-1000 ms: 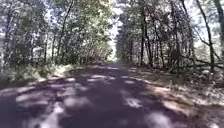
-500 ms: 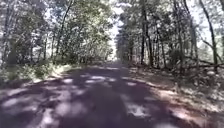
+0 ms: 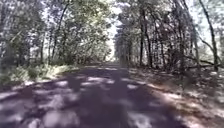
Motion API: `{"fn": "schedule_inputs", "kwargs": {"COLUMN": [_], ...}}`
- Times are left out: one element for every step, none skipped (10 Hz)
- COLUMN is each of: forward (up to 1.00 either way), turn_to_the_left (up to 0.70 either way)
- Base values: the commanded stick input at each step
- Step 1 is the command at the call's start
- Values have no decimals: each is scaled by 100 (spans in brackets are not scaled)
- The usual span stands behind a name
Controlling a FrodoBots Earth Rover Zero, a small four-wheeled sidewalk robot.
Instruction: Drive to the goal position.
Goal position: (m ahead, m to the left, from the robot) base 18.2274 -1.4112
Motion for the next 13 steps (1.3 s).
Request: {"fn": "schedule_inputs", "kwargs": {"forward": [45,45,45,45,45,45,45,45,45,45,45,45,45], "turn_to_the_left": [0,0,0,0,0,0,0,0,0,0,0,0,0]}}
